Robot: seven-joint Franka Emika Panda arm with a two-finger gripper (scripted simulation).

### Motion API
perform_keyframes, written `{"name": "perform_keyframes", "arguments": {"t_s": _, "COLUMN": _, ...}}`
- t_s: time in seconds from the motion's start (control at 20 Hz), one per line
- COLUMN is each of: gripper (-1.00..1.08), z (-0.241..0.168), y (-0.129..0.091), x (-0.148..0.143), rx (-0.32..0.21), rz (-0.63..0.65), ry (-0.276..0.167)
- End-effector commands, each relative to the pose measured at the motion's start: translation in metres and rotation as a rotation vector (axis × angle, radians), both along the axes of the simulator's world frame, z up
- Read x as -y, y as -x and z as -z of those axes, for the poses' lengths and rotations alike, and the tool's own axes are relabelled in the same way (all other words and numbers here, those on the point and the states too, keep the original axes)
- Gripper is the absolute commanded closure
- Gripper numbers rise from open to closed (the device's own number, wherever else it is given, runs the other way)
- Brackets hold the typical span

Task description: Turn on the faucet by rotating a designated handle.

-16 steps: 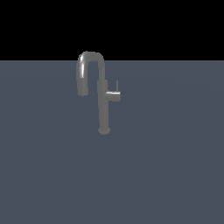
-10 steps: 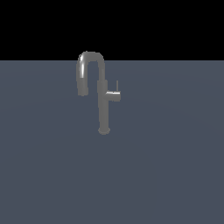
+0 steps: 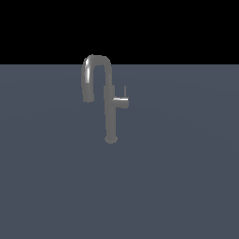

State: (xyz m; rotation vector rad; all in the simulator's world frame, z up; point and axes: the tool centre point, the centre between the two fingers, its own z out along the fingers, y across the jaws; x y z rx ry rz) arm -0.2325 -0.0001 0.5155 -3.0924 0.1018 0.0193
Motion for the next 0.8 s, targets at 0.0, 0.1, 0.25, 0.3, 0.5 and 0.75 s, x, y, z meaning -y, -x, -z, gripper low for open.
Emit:
{"name": "perform_keyframes", "arguments": {"t_s": 0.0, "gripper": 1.08, "z": 0.003, "y": -0.010, "x": 0.000, "rx": -0.027, "rz": 0.030, "ry": -0.030}}
{"name": "perform_keyframes", "arguments": {"t_s": 0.1, "gripper": 1.08, "z": 0.006, "y": -0.020, "x": 0.000, "rx": -0.052, "rz": 0.060, "ry": -0.060}}
{"name": "perform_keyframes", "arguments": {"t_s": 0.25, "gripper": 1.08, "z": 0.011, "y": -0.037, "x": 0.000, "rx": -0.097, "rz": 0.110, "ry": -0.111}}
{"name": "perform_keyframes", "arguments": {"t_s": 0.3, "gripper": 1.08, "z": 0.013, "y": -0.042, "x": 0.000, "rx": -0.112, "rz": 0.128, "ry": -0.128}}
{"name": "perform_keyframes", "arguments": {"t_s": 0.5, "gripper": 1.08, "z": 0.022, "y": -0.066, "x": 0.002, "rx": -0.175, "rz": 0.201, "ry": -0.201}}
{"name": "perform_keyframes", "arguments": {"t_s": 0.75, "gripper": 1.08, "z": 0.037, "y": -0.095, "x": 0.005, "rx": -0.257, "rz": 0.295, "ry": -0.297}}
